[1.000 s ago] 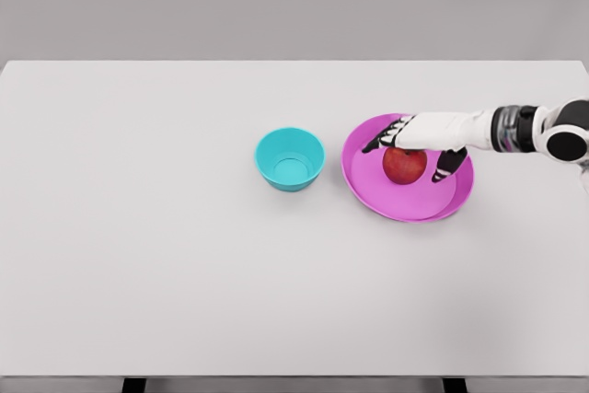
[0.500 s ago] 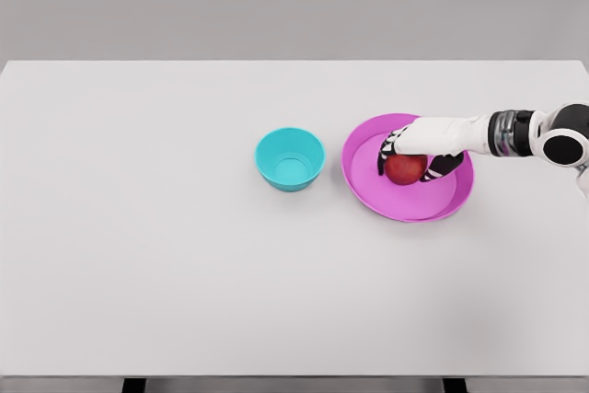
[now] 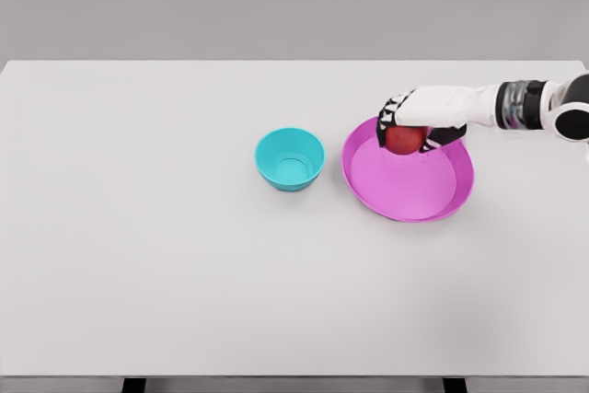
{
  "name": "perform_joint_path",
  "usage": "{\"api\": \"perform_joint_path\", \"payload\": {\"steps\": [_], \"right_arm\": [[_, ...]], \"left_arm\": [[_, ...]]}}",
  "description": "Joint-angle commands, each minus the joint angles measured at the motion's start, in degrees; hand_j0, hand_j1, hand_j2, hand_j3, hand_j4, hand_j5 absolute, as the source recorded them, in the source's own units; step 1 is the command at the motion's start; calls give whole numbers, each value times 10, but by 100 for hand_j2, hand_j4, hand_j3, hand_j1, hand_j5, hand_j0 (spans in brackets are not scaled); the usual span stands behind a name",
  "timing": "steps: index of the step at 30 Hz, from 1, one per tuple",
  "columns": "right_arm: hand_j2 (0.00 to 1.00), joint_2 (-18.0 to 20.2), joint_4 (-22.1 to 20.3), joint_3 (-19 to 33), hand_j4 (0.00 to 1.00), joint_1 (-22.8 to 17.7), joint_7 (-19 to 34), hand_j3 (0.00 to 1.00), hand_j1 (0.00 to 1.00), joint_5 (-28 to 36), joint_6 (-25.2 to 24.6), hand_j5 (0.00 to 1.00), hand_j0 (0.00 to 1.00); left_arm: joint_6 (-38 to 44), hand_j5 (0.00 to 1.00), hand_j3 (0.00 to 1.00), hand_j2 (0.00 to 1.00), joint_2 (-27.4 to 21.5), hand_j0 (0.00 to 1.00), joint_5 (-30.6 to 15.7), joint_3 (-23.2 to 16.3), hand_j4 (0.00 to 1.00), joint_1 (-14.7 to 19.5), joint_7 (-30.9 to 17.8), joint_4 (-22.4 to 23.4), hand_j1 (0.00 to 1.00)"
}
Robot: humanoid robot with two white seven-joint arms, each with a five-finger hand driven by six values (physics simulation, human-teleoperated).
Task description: Put the apple from the pink plate into the blue bowl with your right arm
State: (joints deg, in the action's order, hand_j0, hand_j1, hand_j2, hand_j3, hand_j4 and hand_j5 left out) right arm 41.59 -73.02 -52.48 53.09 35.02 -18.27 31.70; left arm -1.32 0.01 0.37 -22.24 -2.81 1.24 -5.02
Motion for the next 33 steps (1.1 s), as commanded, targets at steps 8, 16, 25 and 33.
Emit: {"api": "perform_joint_path", "payload": {"steps": [8,16,25,33], "right_arm": [[46,-45,-71,4,46,14,0,46,46,3,-6,46,46],[46,-100,-71,-1,46,18,0,46,46,-4,-5,46,46],[47,-158,-24,-32,47,40,0,47,47,-24,-8,47,47],[48,-179,13,-61,48,49,0,48,48,-32,-8,48,48]], "left_arm": [[0,100,100,100,0,100,0,0,100,0,0,0,100],[0,100,100,100,0,100,0,0,100,1,0,0,100],[0,100,100,100,0,100,0,0,100,0,0,0,100],[0,100,100,100,0,100,0,0,100,0,0,0,100]]}}
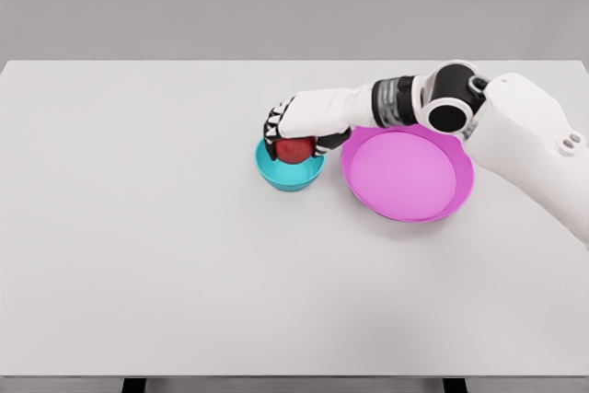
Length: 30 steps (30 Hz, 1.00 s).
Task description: Put the apple from the pink plate into the blue bowl with your right arm
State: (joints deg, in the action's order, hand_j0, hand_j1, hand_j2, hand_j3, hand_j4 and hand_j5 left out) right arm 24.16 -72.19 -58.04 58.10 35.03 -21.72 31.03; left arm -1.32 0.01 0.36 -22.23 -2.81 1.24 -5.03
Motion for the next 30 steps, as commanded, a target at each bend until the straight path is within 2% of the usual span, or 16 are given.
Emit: {"api": "perform_joint_path", "payload": {"steps": [1,3,4,5,12,14,18,20,22,24,27,28,30], "right_arm": [[48,-5,5,-6,48,0,0,48,48,3,-2,48,48],[48,-6,4,-6,48,0,0,48,48,3,-2,48,48],[56,-5,4,-6,56,0,0,56,56,3,-2,56,56],[100,-5,5,-5,100,0,0,100,100,3,-4,100,100],[100,0,-3,3,100,7,0,100,100,3,-3,100,100],[100,7,-22,8,100,9,0,100,100,4,-2,100,100],[100,98,-136,95,100,-8,0,100,100,4,5,100,100],[100,142,-171,158,100,-59,0,100,100,6,12,100,100],[100,177,-170,225,100,-106,0,100,100,8,40,100,100],[100,203,-170,305,100,-162,0,100,100,12,40,100,100],[100,198,-167,463,100,-271,0,100,100,12,40,100,100],[100,196,-168,490,100,-294,0,100,100,12,40,100,100],[100,195,-165,498,100,-312,0,100,100,12,40,100,100]], "left_arm": [[0,100,100,100,0,100,0,0,100,0,0,0,100],[0,100,100,100,0,100,1,0,100,0,0,0,100],[0,100,100,100,0,100,0,0,100,0,0,0,100],[0,100,100,100,0,100,0,0,100,0,0,0,100],[0,100,100,100,0,100,0,0,100,1,0,0,100],[0,100,100,100,0,100,0,0,100,0,0,0,100],[0,100,100,100,0,100,0,0,100,0,0,0,100],[0,100,100,100,0,100,0,0,100,0,0,0,100],[0,100,100,100,0,100,0,0,100,1,0,0,100],[0,100,100,100,0,100,1,0,100,0,0,0,100],[0,100,100,100,0,100,0,0,100,1,0,0,100],[0,100,100,100,0,100,0,0,100,1,0,0,100],[0,100,100,100,0,100,1,0,100,0,0,0,100]]}}
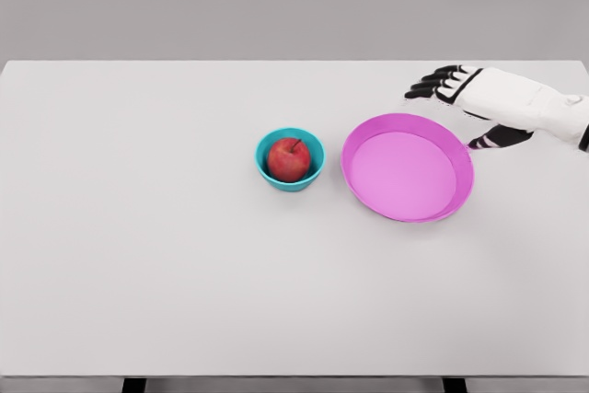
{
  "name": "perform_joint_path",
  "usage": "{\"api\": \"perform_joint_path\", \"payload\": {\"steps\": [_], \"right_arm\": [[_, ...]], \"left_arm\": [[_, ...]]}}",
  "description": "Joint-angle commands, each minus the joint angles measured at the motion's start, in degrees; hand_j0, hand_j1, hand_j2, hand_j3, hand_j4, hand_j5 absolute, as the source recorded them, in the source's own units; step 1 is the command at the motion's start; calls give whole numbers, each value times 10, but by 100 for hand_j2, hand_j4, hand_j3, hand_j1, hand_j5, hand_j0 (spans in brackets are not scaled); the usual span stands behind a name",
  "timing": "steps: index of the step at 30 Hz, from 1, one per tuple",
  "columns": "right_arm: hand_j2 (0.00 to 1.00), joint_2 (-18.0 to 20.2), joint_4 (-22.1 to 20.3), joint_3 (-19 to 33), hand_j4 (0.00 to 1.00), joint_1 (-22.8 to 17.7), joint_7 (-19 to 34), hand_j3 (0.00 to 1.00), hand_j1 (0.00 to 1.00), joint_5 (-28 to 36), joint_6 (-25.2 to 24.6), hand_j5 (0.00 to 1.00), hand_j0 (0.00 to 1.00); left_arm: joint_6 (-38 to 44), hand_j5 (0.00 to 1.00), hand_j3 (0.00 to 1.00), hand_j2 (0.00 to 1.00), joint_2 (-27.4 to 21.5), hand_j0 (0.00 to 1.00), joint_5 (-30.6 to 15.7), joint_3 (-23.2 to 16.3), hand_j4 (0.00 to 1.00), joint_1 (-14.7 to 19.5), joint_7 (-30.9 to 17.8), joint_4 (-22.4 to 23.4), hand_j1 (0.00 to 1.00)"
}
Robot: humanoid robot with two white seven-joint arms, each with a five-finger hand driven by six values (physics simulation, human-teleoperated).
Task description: Put the apple from the pink plate into the blue bowl with your right arm
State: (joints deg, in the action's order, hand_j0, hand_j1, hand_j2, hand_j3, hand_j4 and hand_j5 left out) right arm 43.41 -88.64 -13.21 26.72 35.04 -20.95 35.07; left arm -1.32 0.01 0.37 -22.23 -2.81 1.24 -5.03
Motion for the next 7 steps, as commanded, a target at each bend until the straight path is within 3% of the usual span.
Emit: {"api": "perform_joint_path", "payload": {"steps": [1,7], "right_arm": [[100,3,1,50,100,-1,0,100,100,5,-1,100,100],[100,4,13,51,100,-13,0,100,100,0,-1,100,100]], "left_arm": [[0,100,100,100,0,100,0,0,100,0,0,0,100],[0,100,100,100,0,100,2,-2,100,0,0,0,100]]}}
